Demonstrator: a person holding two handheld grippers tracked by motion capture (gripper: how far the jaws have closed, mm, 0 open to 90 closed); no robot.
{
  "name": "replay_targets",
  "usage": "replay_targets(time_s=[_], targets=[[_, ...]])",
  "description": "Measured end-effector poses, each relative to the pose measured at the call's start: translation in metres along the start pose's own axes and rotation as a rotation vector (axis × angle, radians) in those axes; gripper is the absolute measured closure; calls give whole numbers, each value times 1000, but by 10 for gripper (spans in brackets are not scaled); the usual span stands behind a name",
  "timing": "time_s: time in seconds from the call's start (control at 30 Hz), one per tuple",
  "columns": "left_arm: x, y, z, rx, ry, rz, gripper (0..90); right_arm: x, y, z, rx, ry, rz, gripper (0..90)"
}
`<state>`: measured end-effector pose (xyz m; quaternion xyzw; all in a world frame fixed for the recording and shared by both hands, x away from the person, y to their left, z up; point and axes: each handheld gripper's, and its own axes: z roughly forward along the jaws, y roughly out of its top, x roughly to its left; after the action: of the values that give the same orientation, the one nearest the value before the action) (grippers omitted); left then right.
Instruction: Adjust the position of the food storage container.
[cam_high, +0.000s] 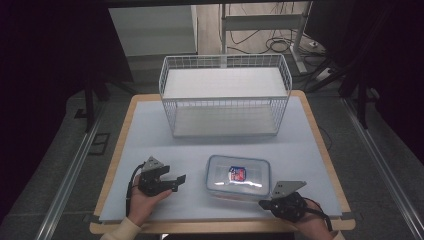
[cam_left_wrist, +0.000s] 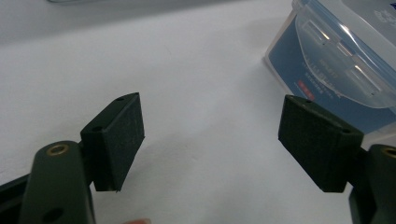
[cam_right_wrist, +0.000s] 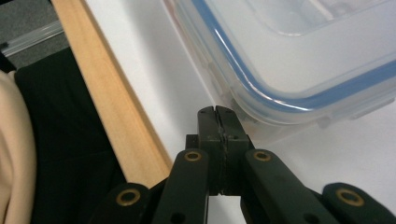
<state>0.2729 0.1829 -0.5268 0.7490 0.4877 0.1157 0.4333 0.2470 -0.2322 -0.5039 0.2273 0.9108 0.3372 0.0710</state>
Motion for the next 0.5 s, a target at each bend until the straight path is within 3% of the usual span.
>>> replay_targets(time_s=[0.3,0.5], targets=[[1,0,0,-3,4,1,226,-20,4,4,-22,-19,15,899],[1,-1,0,-3,4,0,226,-22,4,2,-38,-18,17,899]])
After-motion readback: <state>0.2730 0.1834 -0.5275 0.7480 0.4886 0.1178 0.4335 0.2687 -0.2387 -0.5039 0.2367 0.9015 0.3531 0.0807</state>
